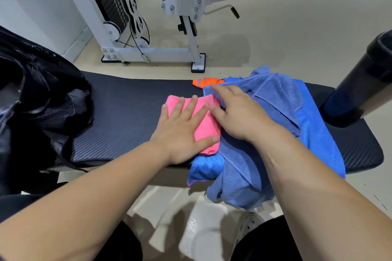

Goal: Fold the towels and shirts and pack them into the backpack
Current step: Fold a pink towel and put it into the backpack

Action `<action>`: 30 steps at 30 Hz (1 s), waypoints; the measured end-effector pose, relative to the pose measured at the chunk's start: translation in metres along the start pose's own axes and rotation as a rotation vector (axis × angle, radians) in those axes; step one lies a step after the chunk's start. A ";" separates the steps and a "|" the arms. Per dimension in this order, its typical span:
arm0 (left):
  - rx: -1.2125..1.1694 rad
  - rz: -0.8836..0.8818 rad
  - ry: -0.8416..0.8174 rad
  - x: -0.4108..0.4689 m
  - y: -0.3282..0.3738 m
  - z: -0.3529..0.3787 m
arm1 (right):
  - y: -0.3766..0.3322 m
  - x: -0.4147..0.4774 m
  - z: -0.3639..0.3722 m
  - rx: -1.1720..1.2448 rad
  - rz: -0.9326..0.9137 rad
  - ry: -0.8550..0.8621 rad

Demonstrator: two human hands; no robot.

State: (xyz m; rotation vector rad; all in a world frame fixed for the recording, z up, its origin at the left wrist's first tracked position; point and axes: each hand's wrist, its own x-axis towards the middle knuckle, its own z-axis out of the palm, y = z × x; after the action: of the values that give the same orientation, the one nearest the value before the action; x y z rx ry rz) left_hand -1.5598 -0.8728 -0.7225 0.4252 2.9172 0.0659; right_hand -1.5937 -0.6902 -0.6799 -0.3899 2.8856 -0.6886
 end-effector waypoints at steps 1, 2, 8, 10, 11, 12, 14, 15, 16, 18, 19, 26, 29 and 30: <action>0.017 -0.001 -0.009 -0.005 -0.012 -0.001 | 0.000 0.001 0.001 0.024 0.017 -0.027; 0.035 -0.007 -0.019 -0.011 -0.025 -0.002 | 0.001 0.002 0.001 0.027 0.038 -0.054; 0.199 0.184 -0.096 -0.037 -0.083 -0.013 | -0.006 -0.004 0.003 -0.192 0.056 -0.056; 0.296 0.343 -0.102 -0.035 -0.091 -0.022 | -0.015 -0.005 0.007 -0.217 -0.018 0.011; 0.329 0.423 -0.081 -0.033 -0.093 -0.026 | -0.021 -0.006 0.009 -0.193 -0.073 0.022; 0.346 0.498 -0.054 -0.031 -0.094 -0.030 | -0.026 -0.007 0.012 -0.168 -0.126 0.017; 0.352 0.604 -0.012 -0.034 -0.094 -0.036 | -0.035 -0.007 0.019 -0.155 -0.186 0.007; 0.338 0.623 0.018 -0.039 -0.092 -0.038 | -0.038 -0.007 0.020 -0.160 -0.197 0.006; 0.296 0.612 0.064 -0.046 -0.090 -0.038 | -0.041 -0.006 0.021 -0.157 -0.205 -0.003; 0.122 0.517 0.242 -0.059 -0.088 -0.038 | -0.046 -0.002 0.023 -0.140 -0.247 -0.076; 0.014 0.421 0.353 -0.064 -0.092 -0.035 | -0.048 0.000 0.025 -0.149 -0.276 -0.128; -0.267 -0.236 0.228 -0.056 -0.114 -0.010 | -0.065 0.005 0.036 -0.319 -0.253 -0.230; -0.276 -0.191 0.134 -0.046 -0.111 -0.017 | -0.074 -0.001 0.021 -0.352 -0.179 -0.192; -0.268 -0.154 0.105 -0.044 -0.109 -0.020 | -0.075 -0.003 0.016 -0.352 -0.152 -0.172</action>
State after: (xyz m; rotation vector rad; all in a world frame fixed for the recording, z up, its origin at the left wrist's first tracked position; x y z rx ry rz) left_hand -1.5523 -0.9902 -0.7027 0.1578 2.9726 0.4640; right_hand -1.5715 -0.7606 -0.6588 -0.6810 2.8265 -0.1488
